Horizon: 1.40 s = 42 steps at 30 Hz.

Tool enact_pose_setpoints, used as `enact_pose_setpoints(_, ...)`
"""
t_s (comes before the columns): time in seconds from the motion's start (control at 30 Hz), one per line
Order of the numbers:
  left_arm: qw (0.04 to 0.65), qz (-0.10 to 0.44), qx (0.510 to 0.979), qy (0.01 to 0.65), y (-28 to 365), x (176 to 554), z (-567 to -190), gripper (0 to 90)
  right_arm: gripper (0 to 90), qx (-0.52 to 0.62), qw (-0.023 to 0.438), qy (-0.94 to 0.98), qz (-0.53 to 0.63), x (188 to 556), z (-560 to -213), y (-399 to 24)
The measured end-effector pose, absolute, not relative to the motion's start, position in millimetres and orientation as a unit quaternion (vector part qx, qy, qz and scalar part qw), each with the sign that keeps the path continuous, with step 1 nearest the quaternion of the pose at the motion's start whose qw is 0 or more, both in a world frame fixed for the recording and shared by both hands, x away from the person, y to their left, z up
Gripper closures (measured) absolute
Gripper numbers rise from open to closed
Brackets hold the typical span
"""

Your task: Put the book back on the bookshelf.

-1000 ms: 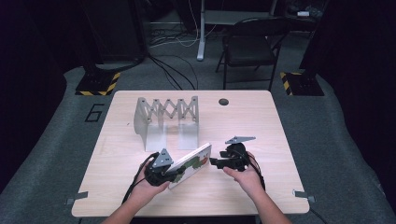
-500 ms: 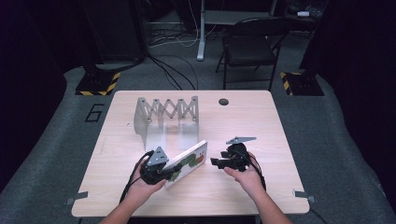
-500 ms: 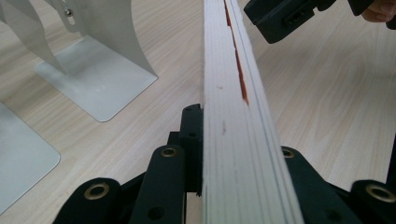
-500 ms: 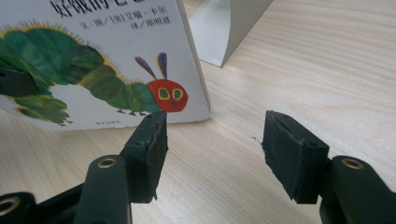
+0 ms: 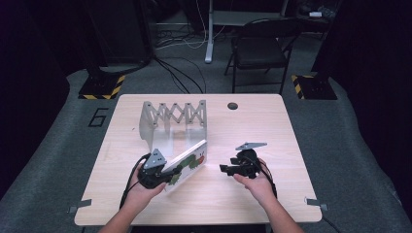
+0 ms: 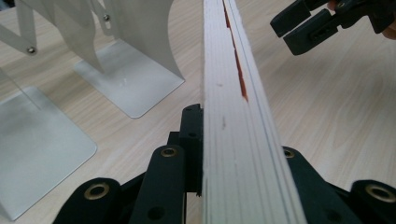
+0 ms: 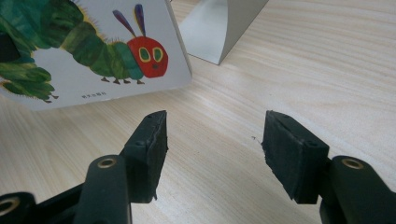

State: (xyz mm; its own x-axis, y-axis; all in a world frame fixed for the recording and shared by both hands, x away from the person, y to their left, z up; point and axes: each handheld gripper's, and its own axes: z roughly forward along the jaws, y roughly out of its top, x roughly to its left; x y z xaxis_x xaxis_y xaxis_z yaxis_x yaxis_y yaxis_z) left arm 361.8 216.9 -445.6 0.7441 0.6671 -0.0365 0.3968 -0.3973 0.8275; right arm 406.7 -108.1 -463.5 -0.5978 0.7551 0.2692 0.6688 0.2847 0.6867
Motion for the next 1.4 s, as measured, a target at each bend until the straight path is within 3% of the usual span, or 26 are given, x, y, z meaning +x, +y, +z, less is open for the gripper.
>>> enact_pose_setpoints(1.4,0.444,0.206,0.772,0.405,285.7,361.2,-435.6,75.8,40.2,0.445,0.042,0.803,0.394,415.2,-468.3,-100.1)
